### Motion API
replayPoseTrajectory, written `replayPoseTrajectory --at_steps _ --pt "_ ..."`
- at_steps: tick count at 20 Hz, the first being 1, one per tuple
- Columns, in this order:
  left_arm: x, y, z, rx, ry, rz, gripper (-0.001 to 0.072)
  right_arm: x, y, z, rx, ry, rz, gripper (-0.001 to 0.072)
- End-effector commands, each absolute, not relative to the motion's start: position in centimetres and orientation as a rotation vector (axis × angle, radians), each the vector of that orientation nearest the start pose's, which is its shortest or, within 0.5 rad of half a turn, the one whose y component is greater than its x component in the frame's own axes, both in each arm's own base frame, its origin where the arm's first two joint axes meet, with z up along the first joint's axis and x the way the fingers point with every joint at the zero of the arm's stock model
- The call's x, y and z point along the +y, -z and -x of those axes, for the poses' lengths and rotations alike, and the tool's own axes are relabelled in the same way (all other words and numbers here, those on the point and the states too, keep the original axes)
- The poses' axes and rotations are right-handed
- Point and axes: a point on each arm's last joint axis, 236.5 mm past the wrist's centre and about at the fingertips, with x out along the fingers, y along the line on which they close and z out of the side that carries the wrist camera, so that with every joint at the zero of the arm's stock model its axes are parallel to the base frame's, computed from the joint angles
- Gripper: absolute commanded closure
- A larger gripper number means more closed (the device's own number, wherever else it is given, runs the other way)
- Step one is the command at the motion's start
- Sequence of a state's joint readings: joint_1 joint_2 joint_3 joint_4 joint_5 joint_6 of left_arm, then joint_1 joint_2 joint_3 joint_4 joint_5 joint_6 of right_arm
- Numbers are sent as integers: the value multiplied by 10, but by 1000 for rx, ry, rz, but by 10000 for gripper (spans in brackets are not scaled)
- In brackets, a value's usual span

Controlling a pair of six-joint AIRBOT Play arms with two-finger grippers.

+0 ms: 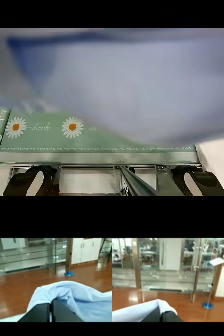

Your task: Fold the shirts.

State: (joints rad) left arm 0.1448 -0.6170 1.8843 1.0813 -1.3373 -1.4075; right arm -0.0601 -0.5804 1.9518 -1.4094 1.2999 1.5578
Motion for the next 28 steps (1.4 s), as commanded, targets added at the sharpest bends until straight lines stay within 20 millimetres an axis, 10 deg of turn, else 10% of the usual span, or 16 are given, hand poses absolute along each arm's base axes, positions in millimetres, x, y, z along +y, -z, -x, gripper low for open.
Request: replayPoseTrajectory --at_steps 1,11,18,24,25,26,27,28 --pt "-83 -463 -151 157 316 -14 685 27 -482 -142 84 -91 -28 688" --pt "-60 -240 -312 646 254 318 685 33 -245 -321 595 -129 -183 687" --pt "-40 -139 -430 702 145 506 684 40 -108 -476 801 -123 -381 687" --pt "-53 -80 -479 753 123 692 681 73 -42 -545 969 -209 -589 686" --pt "-55 -74 -481 766 123 719 601 75 -35 -547 1001 -211 -620 585" --pt "-56 -70 -481 778 122 724 209 75 -32 -546 1025 -224 -648 209" --pt "-55 -69 -479 788 122 729 2 71 -31 -542 1051 -231 -646 85" --pt "-53 -69 -473 821 134 732 2 62 -28 -526 1119 -244 -614 89"
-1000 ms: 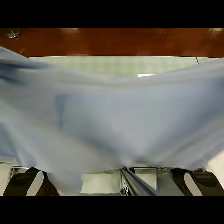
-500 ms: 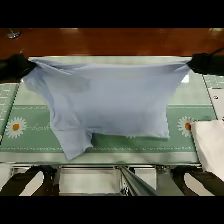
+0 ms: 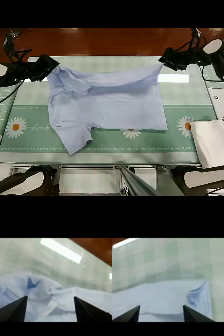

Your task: Fold the shirts.

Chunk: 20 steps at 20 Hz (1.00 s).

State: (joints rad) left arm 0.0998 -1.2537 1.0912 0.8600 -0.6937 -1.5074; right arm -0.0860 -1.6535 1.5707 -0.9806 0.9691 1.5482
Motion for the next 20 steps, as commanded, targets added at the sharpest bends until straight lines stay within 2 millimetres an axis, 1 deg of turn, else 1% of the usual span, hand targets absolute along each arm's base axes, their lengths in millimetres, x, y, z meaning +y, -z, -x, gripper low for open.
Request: replayPoseTrajectory --at_steps 1,3,4,5,6,7,8,9,10,11,12,13,14,15,16,18,20 --pt "-51 -70 -463 878 156 735 3 45 -20 -502 1220 -233 -555 91" --pt "-34 -67 -433 999 223 690 3 -16 -3 -438 1451 -125 -408 91" --pt "-20 -59 -413 1073 220 696 3 -46 -1 -413 1512 -48 -366 91" --pt "-4 -47 -392 1156 196 693 3 -72 -3 -395 1512 42 -371 91" --pt "13 -33 -365 1246 158 696 3 -88 -4 -384 1465 107 -426 91" --pt "26 -19 -339 1316 115 707 3 -96 -2 -374 1398 147 -496 91" --pt "39 -5 -314 1363 61 737 3 -98 2 -363 1326 171 -574 91" --pt "47 8 -293 1384 12 785 3 -92 6 -350 1265 153 -628 91" --pt "52 22 -272 1397 -35 854 3 -80 10 -337 1226 109 -652 91" --pt "56 36 -256 1397 -80 921 3 -63 14 -322 1198 64 -681 91" --pt "53 44 -251 1361 -89 1013 3 -45 17 -307 1185 18 -703 91" --pt "46 46 -250 1319 -52 1078 3 -28 24 -292 1186 -17 -723 91" --pt "41 52 -247 1304 -28 1105 3 -12 29 -281 1184 -33 -758 92" --pt "38 62 -241 1316 -31 1099 3 2 33 -273 1181 -52 -786 91" --pt "36 71 -239 1313 -42 1095 3 12 36 -266 1183 -69 -798 92" --pt "30 83 -238 1309 -63 1108 4 23 38 -259 1189 -91 -795 92" --pt "25 88 -245 1270 -67 1126 4 30 37 -259 1195 -108 -797 93"
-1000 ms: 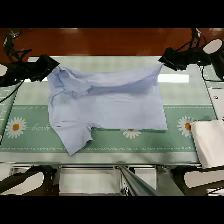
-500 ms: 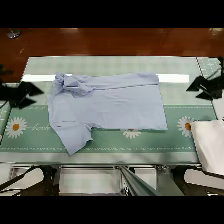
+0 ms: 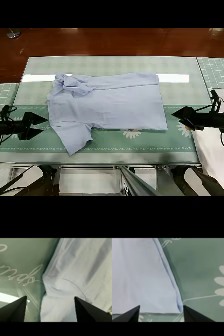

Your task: Fold the shirts.

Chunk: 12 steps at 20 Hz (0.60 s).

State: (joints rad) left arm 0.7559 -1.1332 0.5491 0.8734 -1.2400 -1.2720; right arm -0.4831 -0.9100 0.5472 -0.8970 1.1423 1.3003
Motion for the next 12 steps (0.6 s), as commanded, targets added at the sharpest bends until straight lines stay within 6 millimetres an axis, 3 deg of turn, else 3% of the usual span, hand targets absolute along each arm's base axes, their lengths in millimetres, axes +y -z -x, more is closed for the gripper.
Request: replayPoseTrajectory --at_steps 1,5,9,12 --pt "21 86 -253 1232 -49 1137 4 31 37 -259 1197 -111 -798 93" --pt "-2 82 -284 1164 25 1147 7 31 37 -259 1200 -97 -820 92" --pt "-21 102 -282 1247 48 1156 7 33 37 -257 1209 -95 -831 93" --pt "-24 101 -289 1248 74 1138 39 32 37 -258 1205 -92 -830 93"
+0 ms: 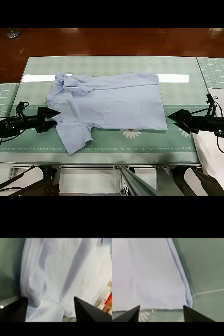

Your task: Fold the shirts.

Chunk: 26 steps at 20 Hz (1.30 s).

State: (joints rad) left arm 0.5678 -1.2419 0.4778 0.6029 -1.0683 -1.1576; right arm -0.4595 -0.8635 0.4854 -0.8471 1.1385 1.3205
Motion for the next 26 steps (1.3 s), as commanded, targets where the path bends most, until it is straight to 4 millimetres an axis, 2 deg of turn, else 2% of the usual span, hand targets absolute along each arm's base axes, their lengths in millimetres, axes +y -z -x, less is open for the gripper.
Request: replayPoseTrajectory --at_steps 1,2,4,6,7,9,10,15,20,21,22,23,25,26 --pt "-25 98 -291 1247 87 1131 401 30 37 -259 1199 -86 -827 92" --pt "-27 93 -293 1246 111 1120 668 22 39 -261 1190 -61 -806 92" --pt "-28 81 -300 1240 160 1098 685 -11 45 -256 1203 68 -758 92" --pt "-28 68 -307 1229 201 1080 684 -43 62 -232 1274 234 -736 92" --pt "-28 64 -309 1224 214 1074 685 -47 71 -218 1329 286 -735 92" --pt "-25 60 -314 1211 219 1062 685 -25 82 -203 1429 233 -759 92" --pt "-25 59 -315 1209 220 1060 684 -10 85 -206 1446 178 -761 92" --pt "-29 57 -312 1221 237 1066 685 44 98 -243 1447 30 -833 92" --pt "-30 58 -312 1223 239 1062 684 65 106 -280 1447 -18 -811 96" --pt "-32 57 -311 1227 245 1059 684 70 107 -288 1446 -31 -795 183" --pt "-35 57 -311 1231 252 1053 684 74 106 -295 1447 -49 -774 406" --pt "-37 57 -312 1234 257 1049 684 78 104 -301 1448 -87 -735 696" --pt "-32 44 -323 1196 265 1019 686 78 86 -323 1406 -121 -703 687" --pt "-27 27 -334 1152 262 1012 687 75 66 -340 1369 -150 -685 687"
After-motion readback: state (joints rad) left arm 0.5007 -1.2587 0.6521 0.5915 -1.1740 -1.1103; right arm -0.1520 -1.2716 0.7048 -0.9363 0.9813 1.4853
